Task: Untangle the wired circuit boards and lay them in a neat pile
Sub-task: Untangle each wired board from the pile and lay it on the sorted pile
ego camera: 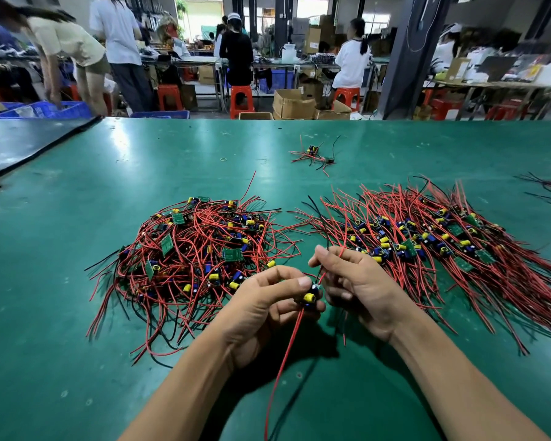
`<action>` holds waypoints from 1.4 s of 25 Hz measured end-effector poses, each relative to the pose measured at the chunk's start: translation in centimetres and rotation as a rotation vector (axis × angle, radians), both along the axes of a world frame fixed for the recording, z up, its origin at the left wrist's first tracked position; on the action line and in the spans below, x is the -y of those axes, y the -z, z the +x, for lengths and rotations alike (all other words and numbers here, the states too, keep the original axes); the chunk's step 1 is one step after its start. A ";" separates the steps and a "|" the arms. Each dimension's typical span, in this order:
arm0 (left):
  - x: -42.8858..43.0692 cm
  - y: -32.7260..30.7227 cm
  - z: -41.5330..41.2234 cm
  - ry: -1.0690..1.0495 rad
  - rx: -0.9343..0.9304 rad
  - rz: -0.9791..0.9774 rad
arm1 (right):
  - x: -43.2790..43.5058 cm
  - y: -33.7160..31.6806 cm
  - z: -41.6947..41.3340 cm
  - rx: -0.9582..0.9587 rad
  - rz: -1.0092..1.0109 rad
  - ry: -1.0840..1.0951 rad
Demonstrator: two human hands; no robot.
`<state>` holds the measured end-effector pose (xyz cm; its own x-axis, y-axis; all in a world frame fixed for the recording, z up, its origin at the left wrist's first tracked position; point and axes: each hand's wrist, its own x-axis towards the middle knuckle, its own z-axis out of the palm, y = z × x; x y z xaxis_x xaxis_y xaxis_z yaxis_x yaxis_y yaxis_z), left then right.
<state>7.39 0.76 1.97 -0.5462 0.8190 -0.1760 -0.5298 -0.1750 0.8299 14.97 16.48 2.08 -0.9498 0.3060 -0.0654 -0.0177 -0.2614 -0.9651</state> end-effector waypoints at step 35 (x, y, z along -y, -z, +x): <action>-0.5 0.8 0.5 -0.034 -0.492 -0.220 | -0.6 0.3 -1.1 0.037 -0.212 0.287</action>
<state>7.85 1.29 1.17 -0.6329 0.7720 -0.0584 -0.0668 0.0206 0.9976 13.84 17.05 1.76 -0.8230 0.5359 -0.1882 -0.0859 -0.4450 -0.8914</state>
